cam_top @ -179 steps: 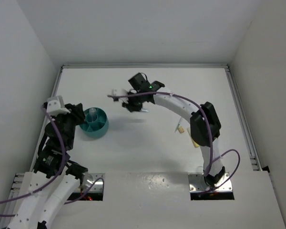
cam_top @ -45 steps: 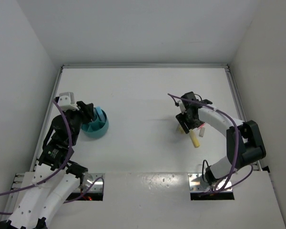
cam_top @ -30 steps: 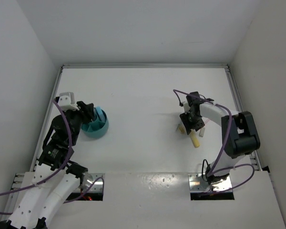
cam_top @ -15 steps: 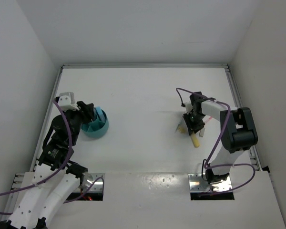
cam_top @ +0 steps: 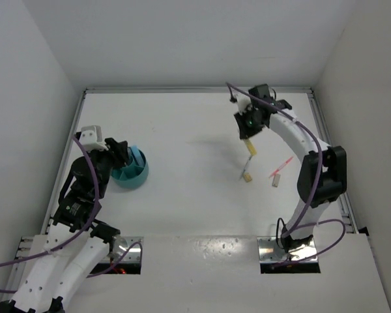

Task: Sort the stationery into containers
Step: Pick up the pen from the center of the board, then place the pen in the storage box.

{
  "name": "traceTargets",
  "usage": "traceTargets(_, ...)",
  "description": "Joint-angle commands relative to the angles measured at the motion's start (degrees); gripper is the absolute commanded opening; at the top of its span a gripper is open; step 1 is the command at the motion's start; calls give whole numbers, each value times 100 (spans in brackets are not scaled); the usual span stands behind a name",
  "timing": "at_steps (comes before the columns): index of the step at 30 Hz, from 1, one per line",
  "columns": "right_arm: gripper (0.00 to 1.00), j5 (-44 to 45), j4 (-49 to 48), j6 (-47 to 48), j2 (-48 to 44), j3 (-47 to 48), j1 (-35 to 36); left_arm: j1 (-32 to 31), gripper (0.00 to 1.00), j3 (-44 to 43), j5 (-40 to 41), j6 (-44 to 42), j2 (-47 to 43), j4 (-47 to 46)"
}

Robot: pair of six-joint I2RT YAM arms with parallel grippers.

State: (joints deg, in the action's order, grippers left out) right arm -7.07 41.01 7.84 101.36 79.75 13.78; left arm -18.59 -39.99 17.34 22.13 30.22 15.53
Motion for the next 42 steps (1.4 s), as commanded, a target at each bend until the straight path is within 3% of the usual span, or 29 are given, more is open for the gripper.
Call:
traceTargets(1, 0, -312, -416, 183, 181, 1190, 730, 48, 51, -62, 251, -7, 46, -208)
traceTargets(9, 0, -874, -2386, 464, 841, 1975, 2128, 48, 51, -62, 639, -60, -7, -156)
traceTargets(12, 0, -1698, -3203, 464, 999, 1914, 2444, 48, 51, -62, 779, -60, -113, -155)
traceTargets(15, 0, -2104, -3345, 465, 1526, 2387, 2708, 48, 51, -9, 779, -112, -174, -208)
traceTargets(19, 0, -2859, -4460, -568, 1991, 2563, 2823, 48, 51, -9, 884, -112, -235, -208)
traceTargets(23, 0, -3809, -6259, -1801, 2414, 2275, 2823, 48, 51, -9, 1051, -112, -472, -208)
traceTargets(24, 0, -4167, -7221, -2082, 2484, 2100, 2823, 48, 50, -9, 1052, -112, -525, -208)
traceTargets(28, 0, -4408, -7116, -2216, 2845, 2642, 2885, 48, 48, 52, 1166, -112, -693, -208)
traceTargets(42, 0, -4918, -7353, -2374, 3337, 2643, 3104, 48, 47, 52, 1034, -112, -693, -208)
